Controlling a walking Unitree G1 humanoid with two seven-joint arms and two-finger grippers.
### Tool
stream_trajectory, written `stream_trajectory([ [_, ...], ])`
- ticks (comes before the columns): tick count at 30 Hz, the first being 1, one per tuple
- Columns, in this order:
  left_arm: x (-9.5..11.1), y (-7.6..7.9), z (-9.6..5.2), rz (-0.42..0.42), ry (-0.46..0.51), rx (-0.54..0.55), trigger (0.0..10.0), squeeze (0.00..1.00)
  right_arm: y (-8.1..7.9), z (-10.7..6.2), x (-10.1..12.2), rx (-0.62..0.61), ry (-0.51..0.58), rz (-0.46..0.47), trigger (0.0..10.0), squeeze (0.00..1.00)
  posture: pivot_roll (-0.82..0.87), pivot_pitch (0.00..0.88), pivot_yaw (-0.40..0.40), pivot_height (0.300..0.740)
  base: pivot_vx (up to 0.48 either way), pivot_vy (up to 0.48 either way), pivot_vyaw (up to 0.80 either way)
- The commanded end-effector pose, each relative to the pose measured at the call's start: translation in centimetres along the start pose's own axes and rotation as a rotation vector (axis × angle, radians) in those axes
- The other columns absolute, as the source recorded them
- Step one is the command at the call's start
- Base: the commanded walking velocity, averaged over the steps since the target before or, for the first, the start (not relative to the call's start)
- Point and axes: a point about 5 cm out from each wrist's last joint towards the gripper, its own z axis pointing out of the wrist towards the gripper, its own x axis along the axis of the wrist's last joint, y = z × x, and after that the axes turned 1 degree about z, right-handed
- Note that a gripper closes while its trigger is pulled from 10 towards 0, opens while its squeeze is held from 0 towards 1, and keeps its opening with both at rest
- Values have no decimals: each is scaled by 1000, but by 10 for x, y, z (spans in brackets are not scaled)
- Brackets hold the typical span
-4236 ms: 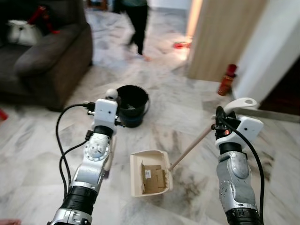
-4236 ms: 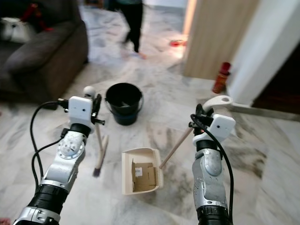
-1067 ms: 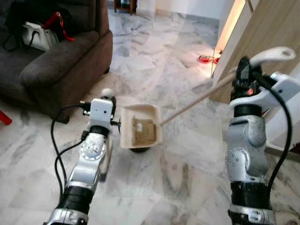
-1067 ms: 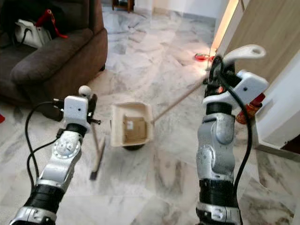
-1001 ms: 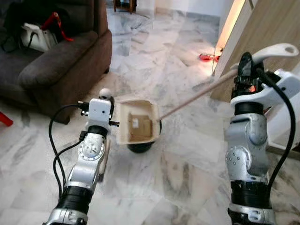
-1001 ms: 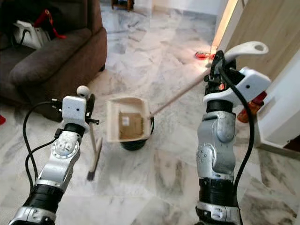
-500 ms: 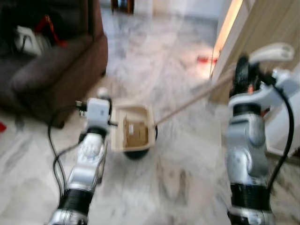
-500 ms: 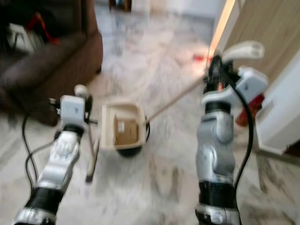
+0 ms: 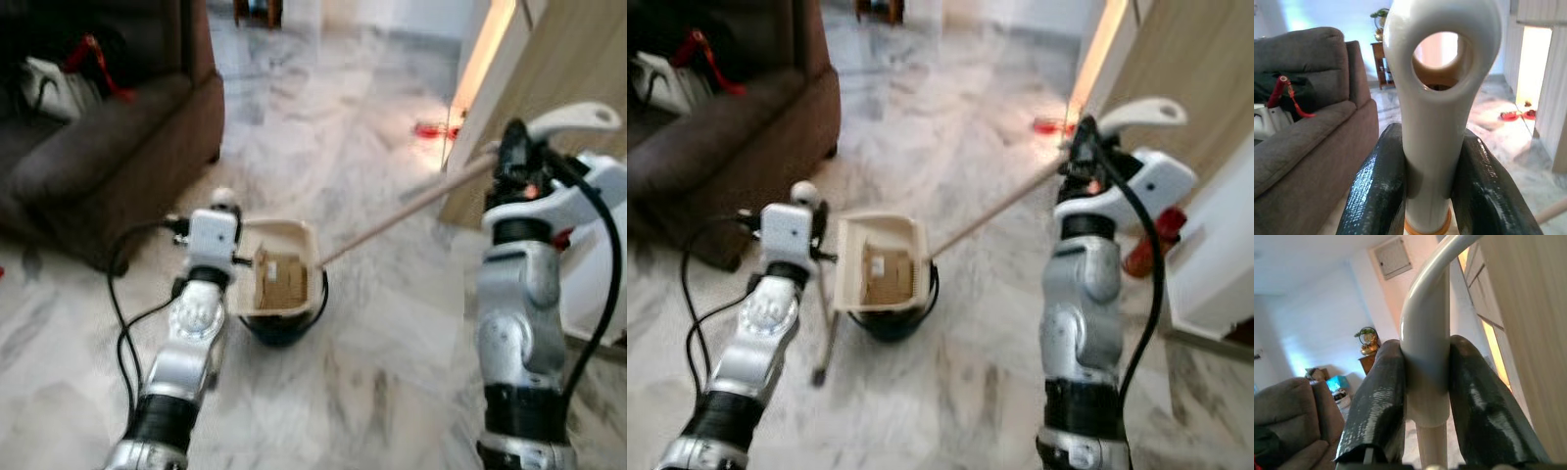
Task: Sweep floor
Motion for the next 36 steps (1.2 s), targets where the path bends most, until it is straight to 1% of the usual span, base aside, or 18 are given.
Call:
stream_trajectory([
  [1,9,-8,-1,26,55,22,10000,0,-12,4,17,40,81,41,10000,0,110,80,-58,740,0,0,0],
  [13,10,-9,-4,25,63,24,10000,0,-12,3,17,43,81,44,10000,0,111,68,-52,740,0,0,0],
  [16,8,-16,-7,76,52,63,10000,0,-13,3,18,42,84,43,10000,0,109,68,-52,740,0,0,0],
  [18,6,-21,-10,145,45,76,10000,0,-12,3,18,42,85,42,10000,0,110,71,-52,740,0,0,0],
  [21,4,-28,-13,173,35,120,10000,0,-12,3,18,42,84,44,10000,0,112,75,-55,740,0,0,0],
  [36,6,-31,-13,183,45,142,10000,0,-13,3,18,42,78,44,10000,0,115,82,-58,740,0,0,0],
])
